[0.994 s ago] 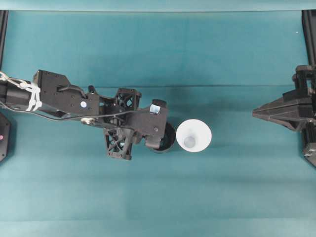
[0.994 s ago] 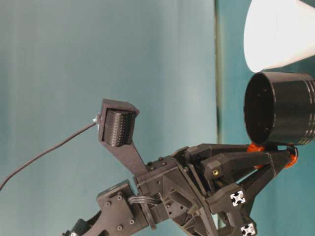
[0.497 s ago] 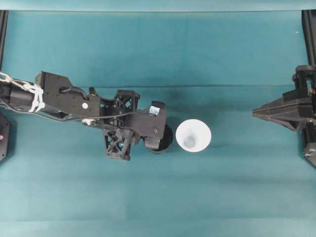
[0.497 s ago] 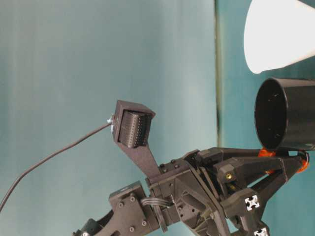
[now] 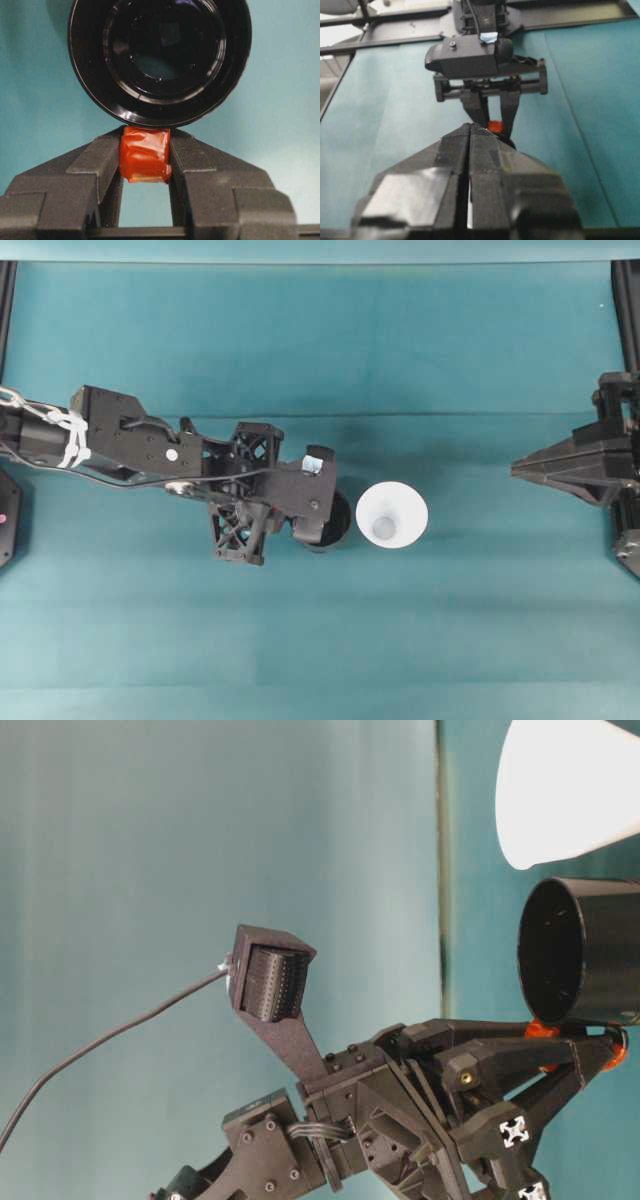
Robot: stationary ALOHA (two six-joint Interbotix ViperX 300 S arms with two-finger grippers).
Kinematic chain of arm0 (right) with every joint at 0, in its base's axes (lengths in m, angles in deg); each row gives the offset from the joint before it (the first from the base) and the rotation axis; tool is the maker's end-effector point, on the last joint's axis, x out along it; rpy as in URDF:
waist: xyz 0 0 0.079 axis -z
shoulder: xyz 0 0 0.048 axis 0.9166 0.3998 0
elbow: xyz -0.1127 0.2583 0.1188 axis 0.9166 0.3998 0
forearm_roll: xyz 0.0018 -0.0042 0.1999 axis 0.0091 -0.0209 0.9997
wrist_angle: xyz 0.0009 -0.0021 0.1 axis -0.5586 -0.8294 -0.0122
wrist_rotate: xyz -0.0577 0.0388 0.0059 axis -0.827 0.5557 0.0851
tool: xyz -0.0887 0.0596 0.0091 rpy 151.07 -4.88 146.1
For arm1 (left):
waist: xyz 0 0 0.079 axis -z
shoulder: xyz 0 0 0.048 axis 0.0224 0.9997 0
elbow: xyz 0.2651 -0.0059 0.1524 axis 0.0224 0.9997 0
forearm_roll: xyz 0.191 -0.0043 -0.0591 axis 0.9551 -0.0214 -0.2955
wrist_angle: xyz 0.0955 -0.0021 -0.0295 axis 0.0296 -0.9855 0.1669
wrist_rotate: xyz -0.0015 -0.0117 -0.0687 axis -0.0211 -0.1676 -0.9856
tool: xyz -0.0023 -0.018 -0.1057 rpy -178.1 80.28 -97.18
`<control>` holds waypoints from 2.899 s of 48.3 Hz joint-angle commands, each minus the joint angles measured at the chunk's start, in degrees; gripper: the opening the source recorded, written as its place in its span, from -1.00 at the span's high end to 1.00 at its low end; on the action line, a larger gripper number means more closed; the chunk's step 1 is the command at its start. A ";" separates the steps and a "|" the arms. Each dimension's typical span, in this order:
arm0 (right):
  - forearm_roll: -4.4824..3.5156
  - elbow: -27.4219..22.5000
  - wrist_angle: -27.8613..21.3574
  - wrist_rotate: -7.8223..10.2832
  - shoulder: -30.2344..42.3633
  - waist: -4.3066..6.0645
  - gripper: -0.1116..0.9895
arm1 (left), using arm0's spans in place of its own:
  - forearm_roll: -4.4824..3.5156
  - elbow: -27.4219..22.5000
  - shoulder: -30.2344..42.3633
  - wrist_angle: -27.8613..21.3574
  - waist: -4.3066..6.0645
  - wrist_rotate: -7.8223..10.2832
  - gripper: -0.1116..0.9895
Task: Put the paper cup into the moved red handle cup holder.
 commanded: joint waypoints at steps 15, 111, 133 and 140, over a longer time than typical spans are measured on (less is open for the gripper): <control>0.09 -0.97 0.26 0.53 0.35 -0.09 0.99 | 0.09 0.00 0.09 0.35 0.18 -0.09 -0.04; 0.35 -32.43 -44.12 14.41 43.68 8.44 -0.94 | 0.09 16.52 -38.32 -5.45 1.49 -4.57 -0.86; 0.35 -33.31 -41.04 14.41 54.49 6.68 -0.94 | 0.00 16.61 -38.32 -5.45 1.41 -4.57 -0.86; 0.35 -33.40 -40.08 14.33 56.60 6.42 -0.94 | 0.09 16.61 -38.32 -5.45 1.49 -4.57 -0.86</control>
